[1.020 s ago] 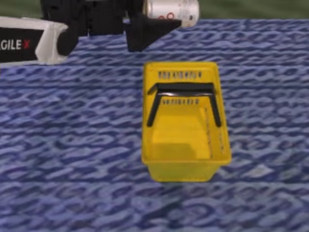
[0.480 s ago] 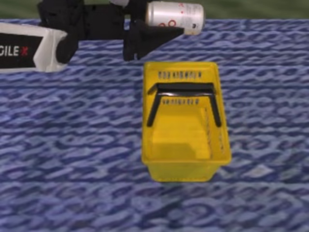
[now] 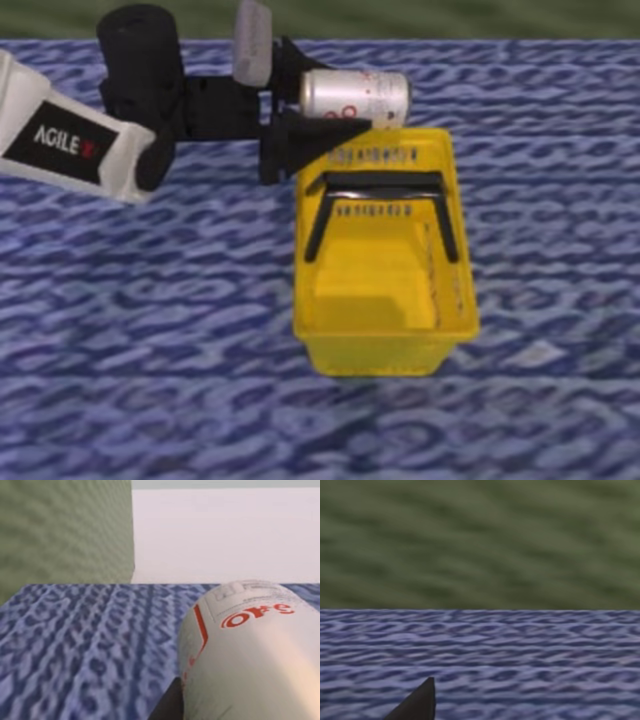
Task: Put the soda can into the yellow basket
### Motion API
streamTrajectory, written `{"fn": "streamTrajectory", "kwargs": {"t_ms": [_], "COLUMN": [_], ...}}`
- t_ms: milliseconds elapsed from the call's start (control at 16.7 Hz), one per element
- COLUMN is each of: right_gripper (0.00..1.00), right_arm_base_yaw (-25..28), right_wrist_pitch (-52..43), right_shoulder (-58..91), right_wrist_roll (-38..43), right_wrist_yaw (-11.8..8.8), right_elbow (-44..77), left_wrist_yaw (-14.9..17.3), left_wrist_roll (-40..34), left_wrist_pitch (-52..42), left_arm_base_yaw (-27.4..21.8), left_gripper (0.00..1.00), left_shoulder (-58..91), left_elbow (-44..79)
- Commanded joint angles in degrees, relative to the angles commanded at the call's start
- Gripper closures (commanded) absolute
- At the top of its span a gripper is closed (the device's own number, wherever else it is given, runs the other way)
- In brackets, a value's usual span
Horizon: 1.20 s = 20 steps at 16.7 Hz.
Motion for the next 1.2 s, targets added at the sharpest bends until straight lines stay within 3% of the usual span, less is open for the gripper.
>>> {"fn": "streamTrajectory", "kwargs": {"t_ms": [420, 1200], "right_gripper": [0.0, 0.0], "right_arm_base_yaw": [0.0, 0.0], "right_wrist_pitch": [0.0, 0.0], "right_shoulder": [0.0, 0.0], "right_wrist_roll": [0.0, 0.0], "right_wrist_yaw": [0.0, 0.0], "right_elbow": [0.0, 0.0], "left_wrist_yaw": [-0.06, -0.06], "left_wrist_roll": [-0.14, -0.14], "left_wrist_pitch": [4.49, 4.49], "left_arm_base_yaw": [0.31, 0.31], "left_gripper": [1.0, 0.02], "left_shoulder": [3.32, 3.32], "left_elbow": [-1.58, -1.58]}}
